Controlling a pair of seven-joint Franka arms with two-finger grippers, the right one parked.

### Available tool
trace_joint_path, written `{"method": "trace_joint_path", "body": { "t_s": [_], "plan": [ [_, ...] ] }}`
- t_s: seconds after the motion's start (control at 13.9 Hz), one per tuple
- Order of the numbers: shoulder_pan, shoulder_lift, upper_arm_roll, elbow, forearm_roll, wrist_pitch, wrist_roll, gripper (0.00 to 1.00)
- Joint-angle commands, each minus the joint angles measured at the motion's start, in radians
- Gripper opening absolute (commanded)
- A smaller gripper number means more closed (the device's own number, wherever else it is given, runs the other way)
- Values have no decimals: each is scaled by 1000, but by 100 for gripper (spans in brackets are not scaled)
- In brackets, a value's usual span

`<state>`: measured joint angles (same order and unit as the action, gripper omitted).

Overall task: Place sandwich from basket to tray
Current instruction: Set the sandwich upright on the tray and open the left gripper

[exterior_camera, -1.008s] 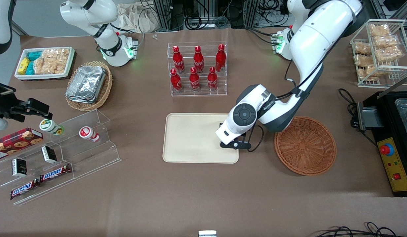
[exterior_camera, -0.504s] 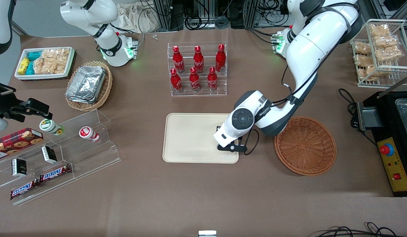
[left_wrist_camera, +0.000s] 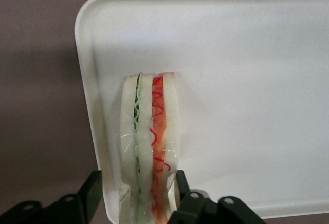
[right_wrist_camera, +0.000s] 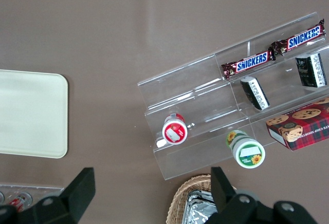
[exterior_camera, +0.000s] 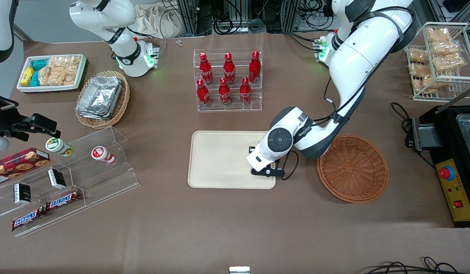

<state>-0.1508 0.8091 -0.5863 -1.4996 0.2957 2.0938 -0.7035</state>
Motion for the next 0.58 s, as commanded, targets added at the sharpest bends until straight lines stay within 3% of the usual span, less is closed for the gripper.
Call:
{"method": "trace_joint_path", "body": {
  "t_s": [0.0,0.5],
  "plan": [
    [5,-33,8,25,19,-15,-10,100],
    [172,-351,-4,-43,0,-222,-45,100]
  ]
}}
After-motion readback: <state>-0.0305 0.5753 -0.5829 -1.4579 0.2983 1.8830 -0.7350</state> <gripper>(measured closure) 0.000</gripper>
